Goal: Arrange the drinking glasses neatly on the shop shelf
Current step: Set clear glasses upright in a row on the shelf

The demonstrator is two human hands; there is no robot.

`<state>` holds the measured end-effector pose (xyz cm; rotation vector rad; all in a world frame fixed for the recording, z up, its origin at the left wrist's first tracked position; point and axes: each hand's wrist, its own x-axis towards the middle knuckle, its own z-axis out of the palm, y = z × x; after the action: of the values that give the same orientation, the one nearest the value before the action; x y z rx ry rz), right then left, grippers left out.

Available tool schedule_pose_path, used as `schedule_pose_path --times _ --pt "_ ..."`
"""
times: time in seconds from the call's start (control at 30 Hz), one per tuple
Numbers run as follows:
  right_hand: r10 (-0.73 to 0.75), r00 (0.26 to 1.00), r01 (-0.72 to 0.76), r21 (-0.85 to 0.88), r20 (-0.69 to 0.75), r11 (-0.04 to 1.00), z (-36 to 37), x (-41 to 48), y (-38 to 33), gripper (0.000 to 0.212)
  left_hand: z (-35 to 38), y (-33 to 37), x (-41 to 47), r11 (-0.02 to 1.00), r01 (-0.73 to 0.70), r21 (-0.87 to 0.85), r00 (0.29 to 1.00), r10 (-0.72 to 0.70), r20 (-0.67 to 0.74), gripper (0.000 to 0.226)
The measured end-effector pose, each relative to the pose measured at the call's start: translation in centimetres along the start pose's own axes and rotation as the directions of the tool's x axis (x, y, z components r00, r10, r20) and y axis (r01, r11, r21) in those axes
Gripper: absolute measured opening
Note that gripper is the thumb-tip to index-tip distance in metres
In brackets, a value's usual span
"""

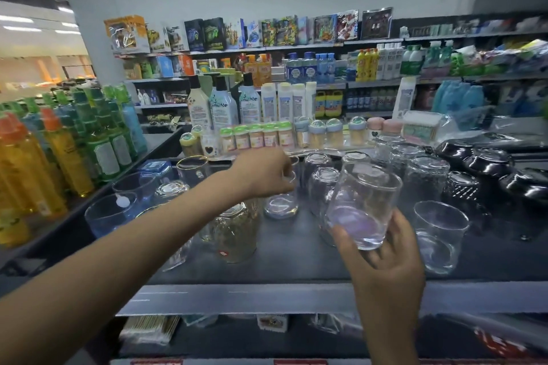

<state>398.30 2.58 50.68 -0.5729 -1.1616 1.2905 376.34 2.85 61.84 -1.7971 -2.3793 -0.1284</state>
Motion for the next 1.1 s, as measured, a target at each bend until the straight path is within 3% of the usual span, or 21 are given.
schedule_pose_path --times 0.1,0.23,0.4,0.57,0.7,0.8,0.93,1.03,1.1 --pt "0.008 1.0 -0.008 -0.009 -0.024 1.0 -1.3 -0.7 -0.2 0.069 1.4 -0.1 0.8 0.985 0.008 0.17 0.999 -0.003 -0.034 0.032" --pt "0.062 0.998 -0.062 -0.006 0.01 0.998 -2.4 -1.5 -0.5 0.066 2.3 0.1 1.1 0.985 0.019 0.169 1.0 -0.017 -0.016 0.036" --pt "0.104 0.988 -0.108 0.03 0.111 0.994 -3.8 -1.9 -1.1 0.064 1.9 0.7 -0.1 0.979 0.077 0.188 0.99 -0.052 -0.134 0.006" --pt "0.127 0.971 -0.137 0.035 0.2 0.99 -5.7 -1.7 -2.4 0.065 -1.8 3.2 -4.1 0.981 0.106 0.16 0.943 -0.048 -0.329 0.006" --pt "0.123 0.966 -0.137 0.047 0.228 0.989 -8.3 -1.4 -4.6 0.064 -5.0 7.3 -8.7 0.997 -0.027 0.078 0.849 0.064 -0.525 0.002" --pt "0.107 0.975 -0.118 0.043 0.193 0.992 -11.4 -1.1 -6.8 0.066 -6.1 12.3 -10.3 0.985 -0.174 0.009 0.796 0.146 -0.587 0.005" --pt "0.008 0.999 -0.009 0.024 0.031 1.0 -16.9 -0.6 -9.2 0.075 -5.7 19.7 -9.2 0.936 -0.34 -0.09 0.787 0.231 -0.572 0.012" --pt "-0.107 0.994 0.103 -0.083 -0.04 0.991 -21.0 0.4 -10.5 0.085 -4.4 25.2 -6.8 0.91 -0.406 -0.085 0.789 0.302 -0.535 0.014" --pt "-0.129 0.99 0.122 -0.095 -0.065 0.988 -23.5 1.5 -11.3 0.08 -3.2 28.3 -4.7 0.909 -0.408 -0.084 0.802 0.313 -0.508 0.011"
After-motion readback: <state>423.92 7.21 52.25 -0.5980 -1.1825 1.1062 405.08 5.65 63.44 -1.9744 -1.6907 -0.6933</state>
